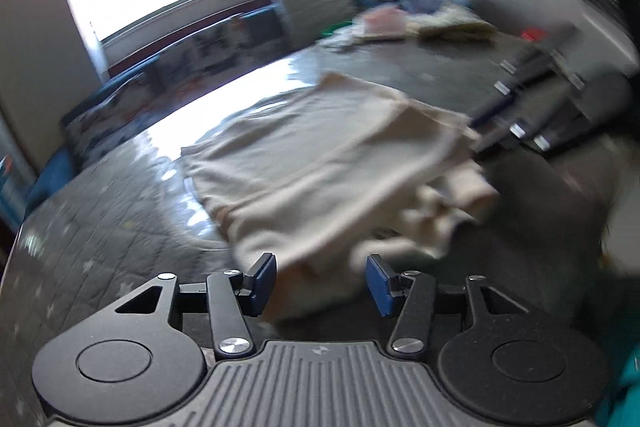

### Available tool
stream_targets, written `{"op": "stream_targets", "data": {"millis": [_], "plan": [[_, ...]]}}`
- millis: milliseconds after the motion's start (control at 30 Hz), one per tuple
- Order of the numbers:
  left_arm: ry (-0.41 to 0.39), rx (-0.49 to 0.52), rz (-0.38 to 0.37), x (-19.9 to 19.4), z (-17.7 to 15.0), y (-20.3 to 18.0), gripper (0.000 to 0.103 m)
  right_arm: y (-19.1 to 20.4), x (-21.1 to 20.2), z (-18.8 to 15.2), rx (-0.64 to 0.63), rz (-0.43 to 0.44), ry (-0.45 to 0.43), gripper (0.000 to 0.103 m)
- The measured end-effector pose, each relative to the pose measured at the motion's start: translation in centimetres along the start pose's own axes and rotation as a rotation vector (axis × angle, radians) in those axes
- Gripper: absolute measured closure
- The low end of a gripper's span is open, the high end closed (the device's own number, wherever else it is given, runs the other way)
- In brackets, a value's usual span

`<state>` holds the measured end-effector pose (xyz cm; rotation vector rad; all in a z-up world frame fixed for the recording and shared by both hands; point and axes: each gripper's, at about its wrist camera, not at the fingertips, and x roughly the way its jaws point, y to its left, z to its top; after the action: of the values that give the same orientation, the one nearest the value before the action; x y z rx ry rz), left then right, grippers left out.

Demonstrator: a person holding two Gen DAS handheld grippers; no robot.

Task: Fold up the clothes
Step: 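Grasp the shirt hem with the left gripper while the right gripper grasps it too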

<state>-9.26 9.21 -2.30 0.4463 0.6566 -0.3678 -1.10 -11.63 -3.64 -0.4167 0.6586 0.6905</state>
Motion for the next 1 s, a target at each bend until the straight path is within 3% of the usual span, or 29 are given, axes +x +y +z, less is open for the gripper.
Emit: {"op": "stream_targets", "data": {"millis": [267, 300, 367, 467, 533, 867, 1000], "plan": [[-0.031, 0.131, -0.007, 1.8, 0.1, -2.8, 0.051, 1.4, -1.0, -1.1, -0.1, 0.001, 0.012, 0.057], [-0.035, 0.14, -0.009, 1.9, 0.1, -3.0, 0.055, 1.5, -1.1, -1.2, -0.106, 0.002, 0.012, 0.053], [-0.042, 0.141, -0.018, 2.1, 0.2, -3.1, 0.074, 1.7, -1.1, -1.3, -0.116, 0.002, 0.013, 0.051], [-0.065, 0.12, -0.012, 2.0, 0.6, -2.8, 0.088, 2.2, -1.0, -1.6, -0.143, 0.017, 0.008, 0.05], [-0.081, 0.085, -0.009, 1.8, 1.2, -2.1, 0.09, 2.5, -0.8, -1.7, -0.162, 0.024, 0.002, 0.045], [-0.111, -0.055, -0.039, 3.3, 4.1, 1.6, 0.092, 2.4, 1.7, -0.5, -0.172, 0.018, -0.078, 0.043], [-0.112, -0.056, -0.054, 3.3, 3.6, 1.6, 0.089, 2.2, 3.0, 0.4, -0.191, 0.047, -0.072, 0.056]]}}
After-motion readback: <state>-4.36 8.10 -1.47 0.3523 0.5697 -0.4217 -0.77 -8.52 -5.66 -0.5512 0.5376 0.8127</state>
